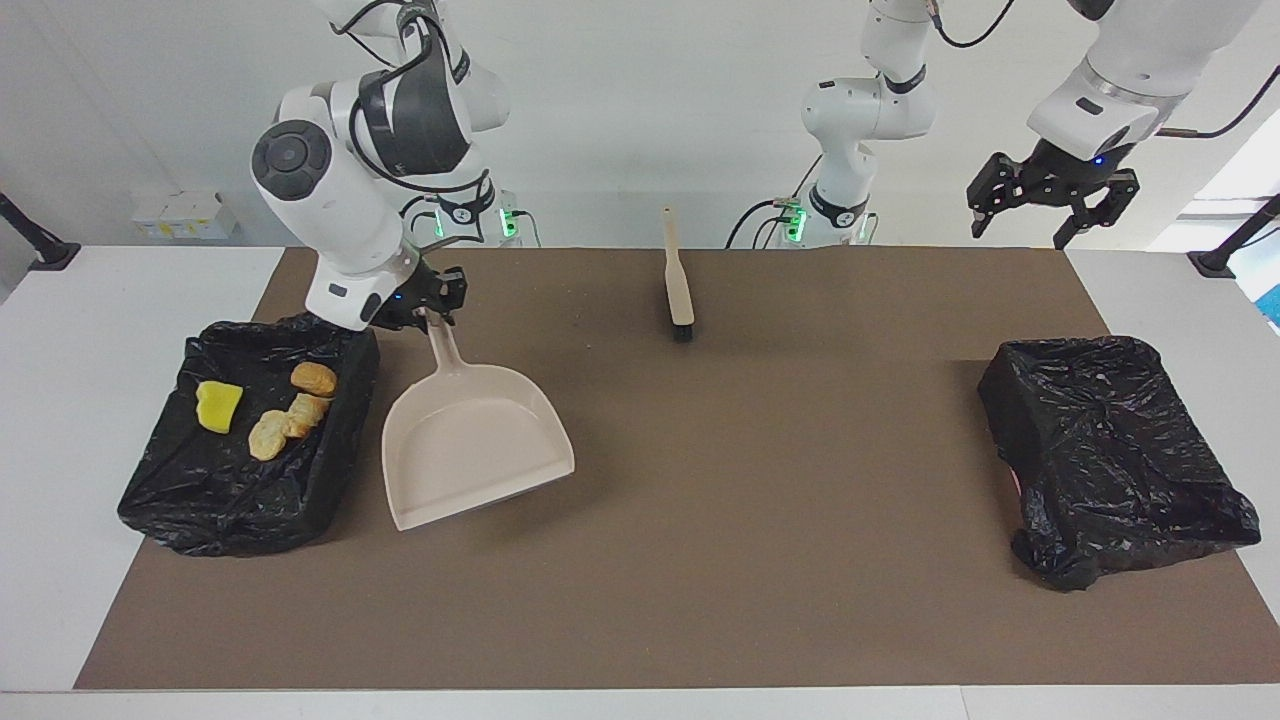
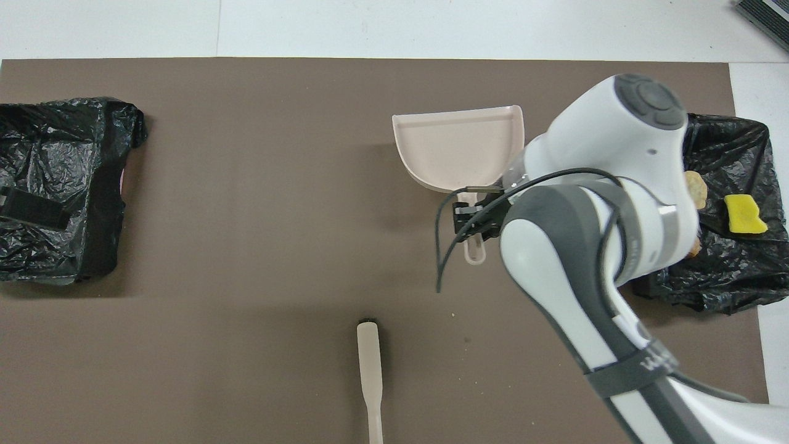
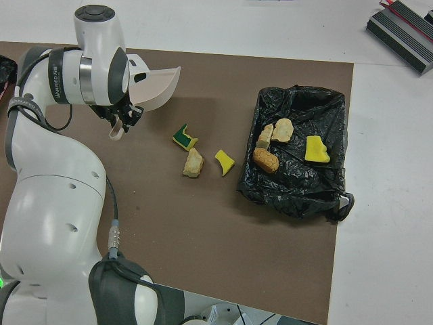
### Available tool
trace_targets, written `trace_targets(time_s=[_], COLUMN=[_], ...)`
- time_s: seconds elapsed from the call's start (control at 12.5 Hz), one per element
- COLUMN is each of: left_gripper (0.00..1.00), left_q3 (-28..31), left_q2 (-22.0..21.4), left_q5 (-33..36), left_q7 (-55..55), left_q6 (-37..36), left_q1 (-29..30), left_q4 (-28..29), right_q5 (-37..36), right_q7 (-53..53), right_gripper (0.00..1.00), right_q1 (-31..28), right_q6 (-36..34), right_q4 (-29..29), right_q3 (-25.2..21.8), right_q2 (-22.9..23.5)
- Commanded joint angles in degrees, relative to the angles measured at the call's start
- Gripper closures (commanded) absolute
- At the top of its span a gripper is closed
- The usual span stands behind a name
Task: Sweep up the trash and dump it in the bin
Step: 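Carry the empty dustpan back and set it on the table center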
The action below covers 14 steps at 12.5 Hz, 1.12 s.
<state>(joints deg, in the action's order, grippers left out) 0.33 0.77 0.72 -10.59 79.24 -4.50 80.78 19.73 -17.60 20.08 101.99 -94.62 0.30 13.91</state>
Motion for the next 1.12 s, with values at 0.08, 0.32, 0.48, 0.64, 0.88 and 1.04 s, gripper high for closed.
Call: trace_targets(time_s=[0.08,0.32,0.48,0.64,0.88,1.04], left_gripper=[0.00,0.00,0.00,0.00,0.00,0.00], left_q3=[0.02,0.02,0.02,0.02,0.02,0.02], left_q2=[-1.56,-1.56,-1.56,-1.65,-1.56,-1.56], left_q5=[0.42,0.42,0.42,0.42,0.42,0.60], left_q7=[0.40,0.31,0.40,0.57,0.31,0.31], left_q6=[0.57,0.66,0.66,0.57,0.66,0.66], left_q1=[0.19,0.37,0.28,0.28,0.28,0.28], left_q4=[2.02,2.02,2.02,2.02,2.02,2.02], right_q5=[3.47,3.39,2.95,2.95,2.07,2.07], right_q7=[-4.80,-7.89,-7.80,-7.80,-7.27,-7.19], right_gripper=[1.00,1.00,1.00,0.52,0.00,0.00], right_q1=[5.48,9.87,10.59,10.68,10.77,9.45], right_q6=[5.93,12.85,15.34,15.26,14.82,11.76], right_q4=[3.20,4.00,3.65,3.39,3.48,3.48], right_q3=[-0.30,-0.30,-0.30,-0.30,-0.39,-0.47], right_q2=[6.20,11.13,12.72,12.72,12.55,11.15])
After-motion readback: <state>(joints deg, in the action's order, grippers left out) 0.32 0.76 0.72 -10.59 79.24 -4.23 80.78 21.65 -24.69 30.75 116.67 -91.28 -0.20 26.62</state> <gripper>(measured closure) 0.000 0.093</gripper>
